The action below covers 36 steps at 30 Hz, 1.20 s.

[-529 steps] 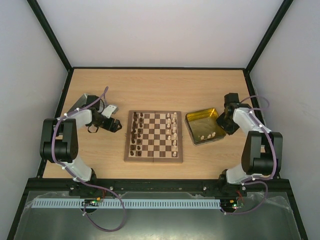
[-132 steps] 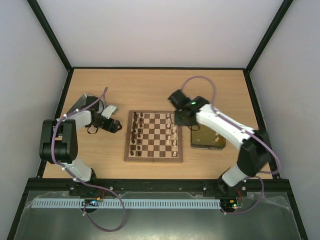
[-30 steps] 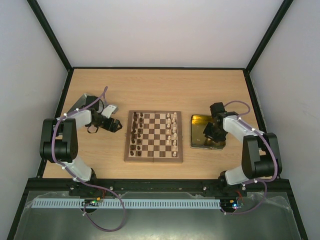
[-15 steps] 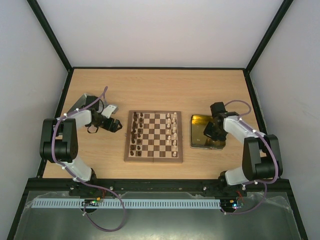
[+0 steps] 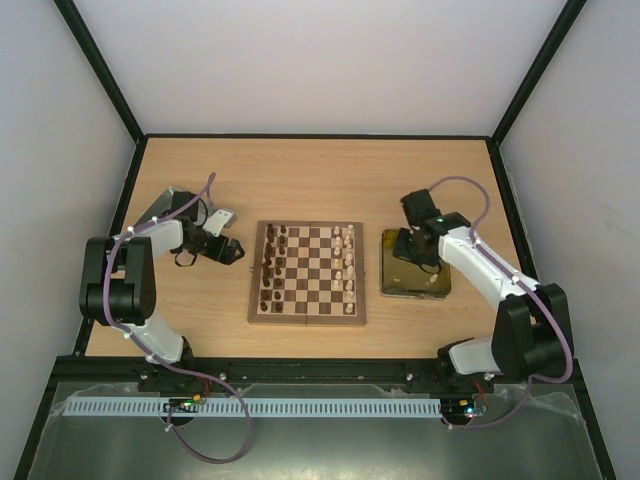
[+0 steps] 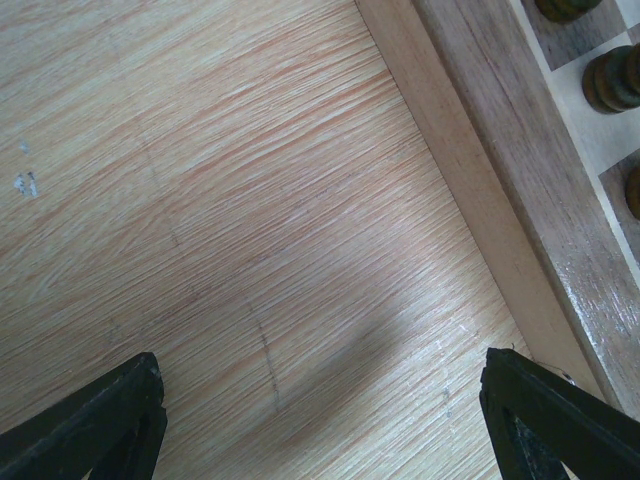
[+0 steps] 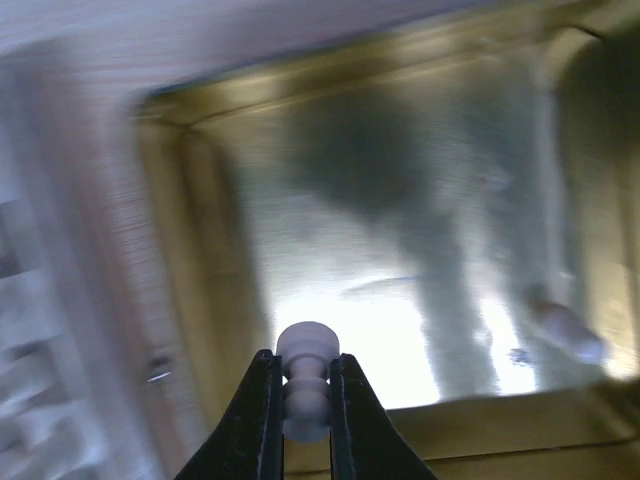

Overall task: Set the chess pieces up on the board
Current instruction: Pick up the chess piece from the storage box, then place the chess piece on the chessboard.

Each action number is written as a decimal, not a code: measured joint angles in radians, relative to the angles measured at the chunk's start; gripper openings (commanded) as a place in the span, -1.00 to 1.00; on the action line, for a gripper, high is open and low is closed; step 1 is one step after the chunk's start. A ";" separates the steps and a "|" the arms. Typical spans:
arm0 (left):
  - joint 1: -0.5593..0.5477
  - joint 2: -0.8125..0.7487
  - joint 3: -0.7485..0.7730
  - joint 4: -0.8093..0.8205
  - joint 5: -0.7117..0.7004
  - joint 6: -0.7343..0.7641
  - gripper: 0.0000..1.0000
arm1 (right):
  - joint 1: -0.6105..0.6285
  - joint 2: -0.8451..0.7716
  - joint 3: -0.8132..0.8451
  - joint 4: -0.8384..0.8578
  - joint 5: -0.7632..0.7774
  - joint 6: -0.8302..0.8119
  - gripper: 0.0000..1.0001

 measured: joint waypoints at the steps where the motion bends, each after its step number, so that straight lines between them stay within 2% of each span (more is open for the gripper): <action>1: 0.000 0.000 0.000 0.000 0.000 0.000 0.73 | 0.050 0.000 0.031 -0.022 0.019 0.000 -0.96; 8: 0.000 0.000 0.000 0.000 0.000 0.000 0.73 | 0.338 0.003 0.249 -0.117 0.056 0.026 -0.96; 13: 0.000 0.000 0.000 0.000 0.000 0.000 0.73 | 0.514 0.047 0.309 -0.167 0.068 0.066 -0.96; 19: 0.000 0.000 0.000 0.000 -0.001 0.000 0.73 | 0.686 0.180 0.333 -0.187 0.086 0.095 -0.96; 23: 0.000 0.000 0.000 0.000 -0.001 0.000 0.73 | 0.709 0.233 0.331 -0.187 0.087 0.110 -0.96; 36: 0.000 0.000 0.000 0.000 -0.001 0.000 0.73 | 0.709 0.256 0.266 -0.151 0.062 0.131 -0.93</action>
